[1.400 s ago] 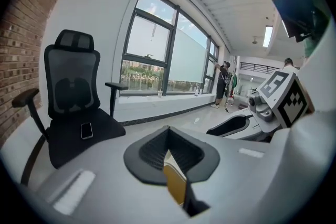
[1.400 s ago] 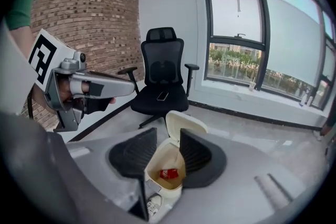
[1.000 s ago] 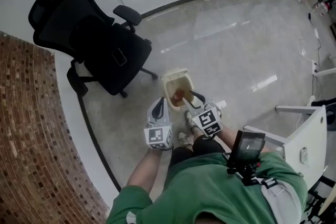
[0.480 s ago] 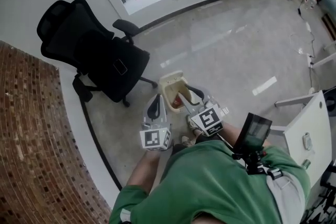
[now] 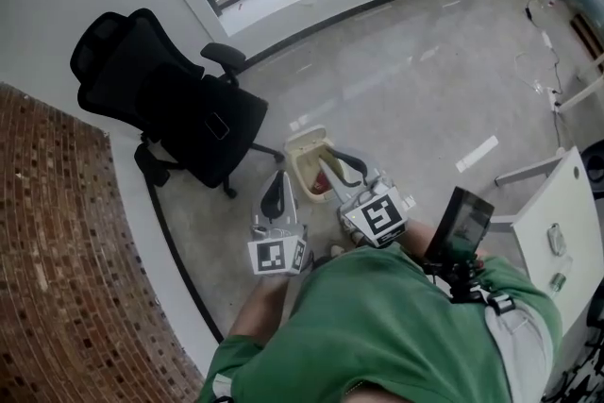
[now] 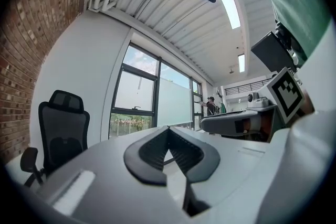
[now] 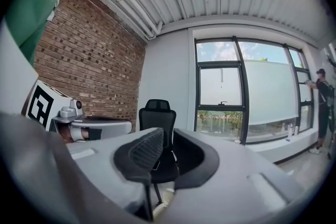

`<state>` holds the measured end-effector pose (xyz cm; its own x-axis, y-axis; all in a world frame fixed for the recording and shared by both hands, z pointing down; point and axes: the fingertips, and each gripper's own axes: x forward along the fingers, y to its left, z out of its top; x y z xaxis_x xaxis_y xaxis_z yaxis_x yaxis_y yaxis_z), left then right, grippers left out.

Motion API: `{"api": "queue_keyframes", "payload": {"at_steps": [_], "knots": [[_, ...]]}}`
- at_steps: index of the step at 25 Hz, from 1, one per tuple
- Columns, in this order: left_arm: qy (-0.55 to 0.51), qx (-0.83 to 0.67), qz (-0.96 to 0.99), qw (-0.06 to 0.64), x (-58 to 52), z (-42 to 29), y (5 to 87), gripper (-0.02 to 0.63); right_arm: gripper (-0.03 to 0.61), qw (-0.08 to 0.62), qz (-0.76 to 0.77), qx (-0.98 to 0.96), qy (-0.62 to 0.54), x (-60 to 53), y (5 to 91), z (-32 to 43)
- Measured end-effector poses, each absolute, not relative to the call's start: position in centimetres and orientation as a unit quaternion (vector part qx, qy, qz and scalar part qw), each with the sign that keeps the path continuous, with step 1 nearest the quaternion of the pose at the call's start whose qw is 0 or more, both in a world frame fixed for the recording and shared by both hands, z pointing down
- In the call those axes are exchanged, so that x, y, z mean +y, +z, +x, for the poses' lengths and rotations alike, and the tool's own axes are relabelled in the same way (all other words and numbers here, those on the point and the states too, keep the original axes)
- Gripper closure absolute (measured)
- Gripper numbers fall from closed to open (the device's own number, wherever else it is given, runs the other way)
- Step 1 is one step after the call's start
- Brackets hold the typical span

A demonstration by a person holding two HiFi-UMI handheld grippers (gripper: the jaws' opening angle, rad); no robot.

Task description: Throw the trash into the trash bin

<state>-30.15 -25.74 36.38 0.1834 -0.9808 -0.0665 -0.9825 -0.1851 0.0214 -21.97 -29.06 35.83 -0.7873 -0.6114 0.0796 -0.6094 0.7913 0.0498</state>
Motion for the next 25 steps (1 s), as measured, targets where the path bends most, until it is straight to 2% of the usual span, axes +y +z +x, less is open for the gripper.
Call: {"api": "queue_keyframes", "payload": {"at_steps": [10, 25], "knots": [[0.052, 0.632, -0.773, 0.023, -23.3, -29.7, 34.6, 0.607, 0.571, 0.03, 0.342, -0.939, -0.013, -26.3, 34.0, -20.8], [0.052, 0.639, -0.767, 0.023, -18.7, -26.6, 33.6, 0.607, 0.575, 0.038, 0.326, -0.945, -0.002, -21.7, 33.8, -17.1]]}}
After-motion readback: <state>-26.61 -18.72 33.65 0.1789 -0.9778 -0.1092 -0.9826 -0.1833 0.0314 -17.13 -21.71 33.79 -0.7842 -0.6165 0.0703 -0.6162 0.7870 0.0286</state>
